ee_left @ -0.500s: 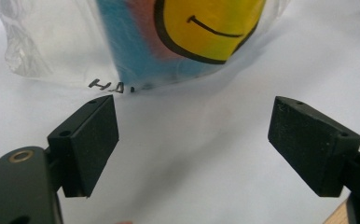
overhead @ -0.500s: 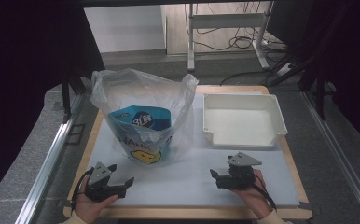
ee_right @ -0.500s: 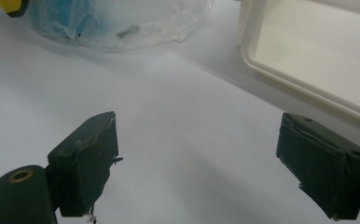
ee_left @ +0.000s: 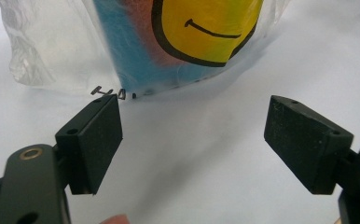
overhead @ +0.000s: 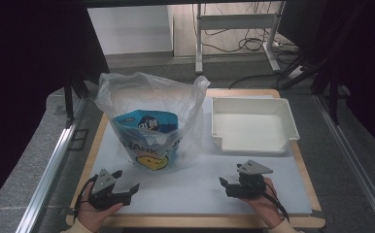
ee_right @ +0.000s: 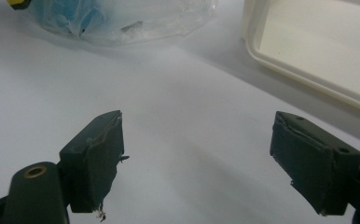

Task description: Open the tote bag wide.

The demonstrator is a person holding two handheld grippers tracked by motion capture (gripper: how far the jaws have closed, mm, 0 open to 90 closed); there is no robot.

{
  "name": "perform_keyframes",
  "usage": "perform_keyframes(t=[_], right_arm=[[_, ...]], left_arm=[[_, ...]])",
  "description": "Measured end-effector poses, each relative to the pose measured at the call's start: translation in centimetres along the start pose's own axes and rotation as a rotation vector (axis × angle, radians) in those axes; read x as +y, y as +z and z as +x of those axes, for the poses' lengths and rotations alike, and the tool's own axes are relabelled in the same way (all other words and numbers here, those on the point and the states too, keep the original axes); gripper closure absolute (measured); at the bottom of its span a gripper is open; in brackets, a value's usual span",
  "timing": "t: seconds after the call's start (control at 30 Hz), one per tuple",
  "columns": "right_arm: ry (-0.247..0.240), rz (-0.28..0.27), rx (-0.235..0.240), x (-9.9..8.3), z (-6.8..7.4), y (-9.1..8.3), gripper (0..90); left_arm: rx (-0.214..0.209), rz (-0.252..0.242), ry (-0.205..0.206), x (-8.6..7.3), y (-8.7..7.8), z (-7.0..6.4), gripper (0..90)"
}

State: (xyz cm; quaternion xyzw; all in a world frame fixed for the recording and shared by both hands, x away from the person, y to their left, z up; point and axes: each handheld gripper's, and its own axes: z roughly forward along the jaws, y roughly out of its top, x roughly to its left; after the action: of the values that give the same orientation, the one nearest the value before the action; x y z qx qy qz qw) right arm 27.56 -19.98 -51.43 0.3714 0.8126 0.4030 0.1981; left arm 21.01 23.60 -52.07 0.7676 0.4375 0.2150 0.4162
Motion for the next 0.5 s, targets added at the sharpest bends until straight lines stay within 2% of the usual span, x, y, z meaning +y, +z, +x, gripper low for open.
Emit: perform_keyframes(t=[0.37,0.5], right_arm=[[0.009,-0.017,-0.003,-0.16,0.08,-0.51,19.1],[0.031,-0.021,0.015,-0.26,-0.12,-0.59,19.1]], left_arm=[[-0.009,0.002,0.002,0.22,-0.02,0.24,22.0],[-0.009,-0.001,0.004,0.33,0.02,0.37,22.1]])
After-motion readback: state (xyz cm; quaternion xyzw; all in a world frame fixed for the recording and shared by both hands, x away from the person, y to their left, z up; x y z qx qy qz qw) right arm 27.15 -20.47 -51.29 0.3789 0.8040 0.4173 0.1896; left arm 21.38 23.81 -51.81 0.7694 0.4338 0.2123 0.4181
